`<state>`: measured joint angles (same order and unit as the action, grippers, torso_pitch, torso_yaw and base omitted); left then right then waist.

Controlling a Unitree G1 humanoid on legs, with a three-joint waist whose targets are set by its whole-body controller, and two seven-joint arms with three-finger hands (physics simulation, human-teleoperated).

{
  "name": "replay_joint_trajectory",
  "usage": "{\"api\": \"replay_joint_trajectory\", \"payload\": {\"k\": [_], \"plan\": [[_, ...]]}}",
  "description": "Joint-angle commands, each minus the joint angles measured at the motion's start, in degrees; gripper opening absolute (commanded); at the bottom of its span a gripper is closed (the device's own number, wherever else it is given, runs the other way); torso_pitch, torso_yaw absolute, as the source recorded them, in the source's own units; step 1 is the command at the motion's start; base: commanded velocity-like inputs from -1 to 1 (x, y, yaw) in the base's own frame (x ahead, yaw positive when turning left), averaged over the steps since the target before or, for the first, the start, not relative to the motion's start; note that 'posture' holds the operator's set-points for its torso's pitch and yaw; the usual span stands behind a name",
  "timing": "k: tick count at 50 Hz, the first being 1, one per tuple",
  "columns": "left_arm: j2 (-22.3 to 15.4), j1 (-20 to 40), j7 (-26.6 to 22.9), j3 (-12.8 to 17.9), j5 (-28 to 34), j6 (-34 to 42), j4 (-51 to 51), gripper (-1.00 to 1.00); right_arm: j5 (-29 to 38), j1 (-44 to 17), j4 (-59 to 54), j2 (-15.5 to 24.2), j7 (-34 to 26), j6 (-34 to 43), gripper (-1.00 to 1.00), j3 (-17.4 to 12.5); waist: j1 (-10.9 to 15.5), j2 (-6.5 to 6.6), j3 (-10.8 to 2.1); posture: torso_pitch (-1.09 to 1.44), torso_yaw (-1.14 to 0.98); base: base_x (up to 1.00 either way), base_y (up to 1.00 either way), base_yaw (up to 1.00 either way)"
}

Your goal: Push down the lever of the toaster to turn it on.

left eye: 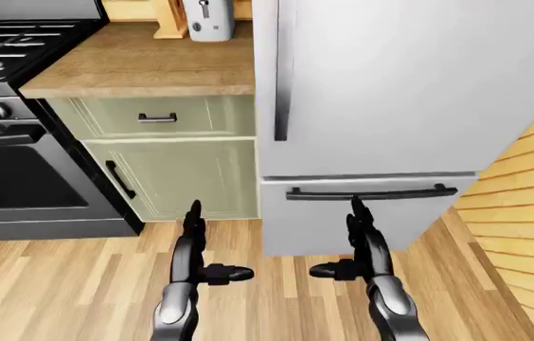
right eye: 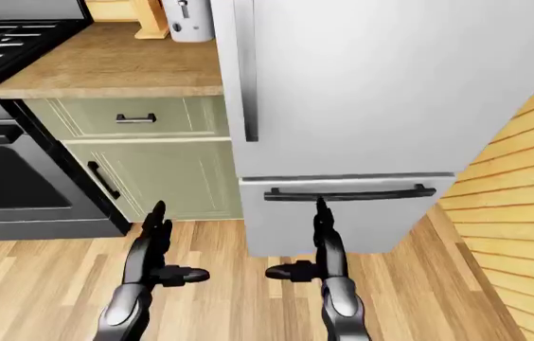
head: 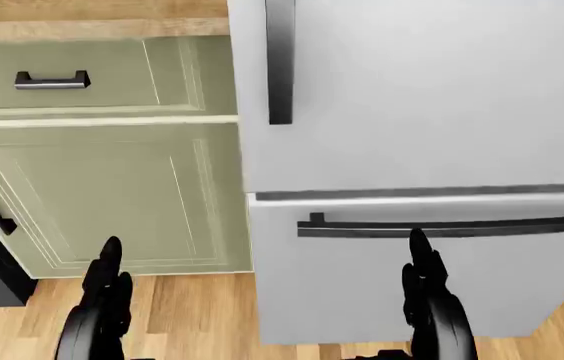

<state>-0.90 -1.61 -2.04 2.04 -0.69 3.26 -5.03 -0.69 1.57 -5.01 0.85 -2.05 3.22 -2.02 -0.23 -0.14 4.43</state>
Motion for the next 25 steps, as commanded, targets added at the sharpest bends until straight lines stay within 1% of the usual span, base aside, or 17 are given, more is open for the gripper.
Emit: {"api": "replay_joint_trajectory", "payload": {"k": [1, 2, 3, 4, 5, 6, 7, 8, 10, 12, 20, 24, 25], "plan": [[0.07, -0.18, 0.07, -0.5, 0.24, -2.74, 6.98, 1.0, 1.21, -0.68, 7.93, -0.42, 1.06, -1.76, 1.0, 1.2, -0.12, -0.45, -0.05, 0.0, 0.0, 0.0, 0.0, 0.0], [0.05, -0.23, 0.12, -0.17, -0.17, -1.92, 8.24, 1.0, 1.87, 0.14, 9.18, -0.49, 1.67, -1.84, 1.0, 1.37, 0.2, -0.43, -2.14, 0.0, 0.0, 0.0, 0.0, 0.0], [-0.02, -0.24, 0.12, 0.08, -0.45, -0.81, 9.16, 1.0, 2.04, 0.56, 9.58, -0.57, 1.89, -1.99, 1.0, 1.47, 0.54, -0.09, -3.57, 0.0, 0.0, 0.0, 0.0, 0.0], [-0.06, -0.43, 0.18, 0.26, -0.49, -0.88, 9.76, 1.0, 2.51, 0.17, 9.01, -0.65, 2.33, -1.75, 1.0, 1.64, 0.53, -0.05, -2.94, 0.0, 0.0, 0.0, 0.0, 0.0], [-0.05, -0.57, 0.23, 0.26, -0.34, -1.17, 9.9, 1.0, 2.7, -0.08, 8.95, -0.67, 2.41, -1.3, 1.0, 1.81, 0.48, -0.38, -1.0, 0.0, 0.0, 0.0, 0.0, 0.0], [-0.07, -0.85, 0.32, 0.55, -0.62, -0.8, 11.27, 1.0, 3.45, -0.03, 10.74, -0.72, 2.72, 0.77, 1.0, 2.33, 0.46, -0.35, -2.31, 0.0, 0.0, 0.0, 0.0, 0.0], [-0.09, -1.06, 0.22, 0.62, -0.77, -0.39, 12.2, 1.0, 3.82, 0.11, 11.68, -0.74, 2.91, 2.26, 1.0, 2.5, 0.45, -0.35, -4.02, 0.0, 0.0, 0.0, 0.0, 0.0], [-0.1, -0.9, 0.35, 0.79, -0.77, -0.5, 12.27, 1.0, 4.57, -0.48, 11.8, -0.81, 2.98, 3.93, 1.0, 3.09, 0.48, -0.34, -4.33, 0.0, 0.0, 0.0, 0.0, 0.0], [-0.16, -0.72, 0.38, 1.14, -1.12, 0.03, 12.82, 1.0, 4.96, -0.92, 13.27, -0.97, 2.91, 5.37, 1.0, 3.59, 0.53, -0.27, -4.2, 0.0, 0.0, 0.0, 0.0, 0.0], [-0.26, -0.51, 0.43, 1.54, -1.59, 0.99, 13.84, 1.0, 5.32, 0.42, 15.04, -1.12, 3.52, 6.05, 1.0, 3.62, 0.55, -0.19, -4.44, 0.0, 0.0, 0.0, 0.0, 0.0], [-0.89, 1.66, 1.04, 3.14, -2.88, 3.24, 14.38, 1.0, 6.93, 1.08, 19.1, -1.15, 3.75, 9.56, 1.0, 4.69, 0.61, -0.01, -4.98, 0.0, 0.0, 0.0, 0.0, 0.0], [-0.96, 1.56, 1.12, 3.24, -3.23, 4.24, 15.53, 1.0, 8.38, 1.36, 24.31, -1.07, 3.75, 14.44, 1.0, 5.21, 0.59, 0.03, -5.14, 0.0, 0.0, 0.0, 0.0, 0.0], [-0.94, 1.19, 1.04, 3.16, -3.25, 4.59, 16.35, 1.0, 8.42, 1.69, 22.18, -1.11, 4.04, 12.12, 1.0, 5.23, 0.59, 0.05, -5.15, 0.0, 0.0, 0.0, 0.0, 0.0]]}}
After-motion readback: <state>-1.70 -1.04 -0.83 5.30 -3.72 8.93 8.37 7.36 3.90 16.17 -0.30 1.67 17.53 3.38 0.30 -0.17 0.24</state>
